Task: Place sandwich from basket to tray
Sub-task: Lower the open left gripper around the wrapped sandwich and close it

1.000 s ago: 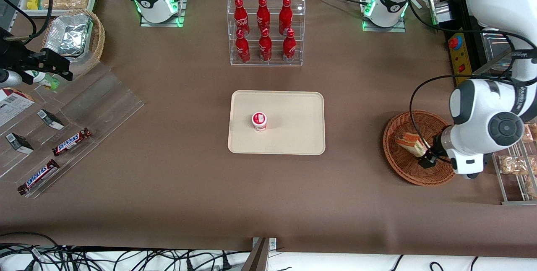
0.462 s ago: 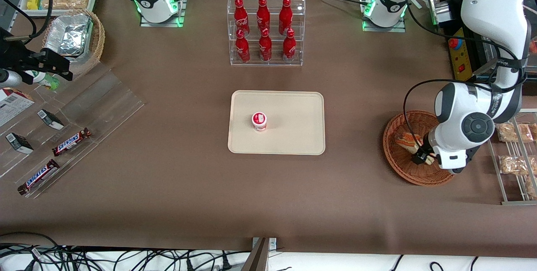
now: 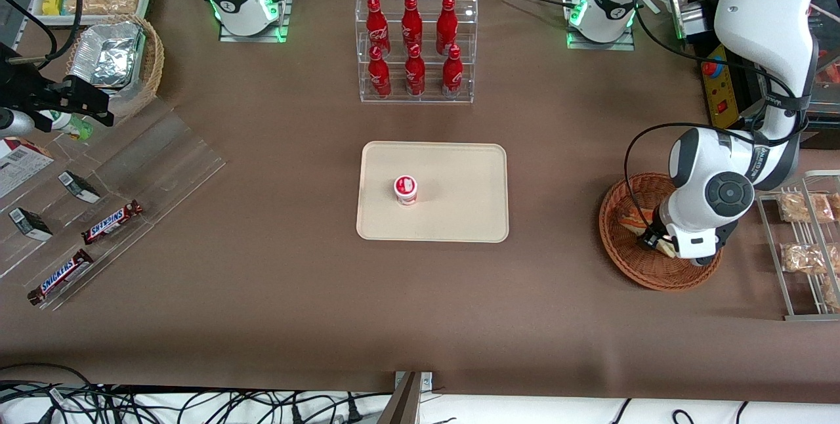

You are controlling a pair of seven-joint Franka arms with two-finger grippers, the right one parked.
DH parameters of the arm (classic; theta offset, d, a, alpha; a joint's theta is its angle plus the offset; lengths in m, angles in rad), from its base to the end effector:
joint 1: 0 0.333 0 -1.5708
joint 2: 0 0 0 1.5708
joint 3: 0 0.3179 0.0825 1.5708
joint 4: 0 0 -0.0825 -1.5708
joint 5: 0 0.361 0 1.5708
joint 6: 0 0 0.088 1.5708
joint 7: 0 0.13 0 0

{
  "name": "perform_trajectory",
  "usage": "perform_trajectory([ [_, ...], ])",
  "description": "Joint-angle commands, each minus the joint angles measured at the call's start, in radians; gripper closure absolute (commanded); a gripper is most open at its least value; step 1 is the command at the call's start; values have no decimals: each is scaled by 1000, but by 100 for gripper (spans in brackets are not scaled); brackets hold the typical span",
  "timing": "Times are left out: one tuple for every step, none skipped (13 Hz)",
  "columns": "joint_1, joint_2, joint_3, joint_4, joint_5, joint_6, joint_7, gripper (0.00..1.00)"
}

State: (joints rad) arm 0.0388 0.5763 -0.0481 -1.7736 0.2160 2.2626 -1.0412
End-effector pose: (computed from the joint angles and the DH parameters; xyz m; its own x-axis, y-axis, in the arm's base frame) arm 0.6344 0.0056 0.2233 0.6291 0.7748 0.0623 0.7738 -0.6166 -0.1449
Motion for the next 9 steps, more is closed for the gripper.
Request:
perform_trajectory([
  [0, -21, -6, -9, 28, 5, -14, 100],
  [1, -30, -6, -3, 29, 2, -8, 100],
  [1, -44, -6, -3, 28, -1, 27, 100],
  [1, -59, -7, 2, 28, -32, 67, 100],
  [1, -71, -7, 20, 28, -69, 102, 100],
  [0, -82, -10, 46, 17, -107, 130, 100],
  [-2, -93, -30, 77, 17, -159, 151, 100],
  [-3, -95, -62, 106, 17, -194, 164, 100],
  [-5, -93, -99, 126, 17, -205, 162, 100],
])
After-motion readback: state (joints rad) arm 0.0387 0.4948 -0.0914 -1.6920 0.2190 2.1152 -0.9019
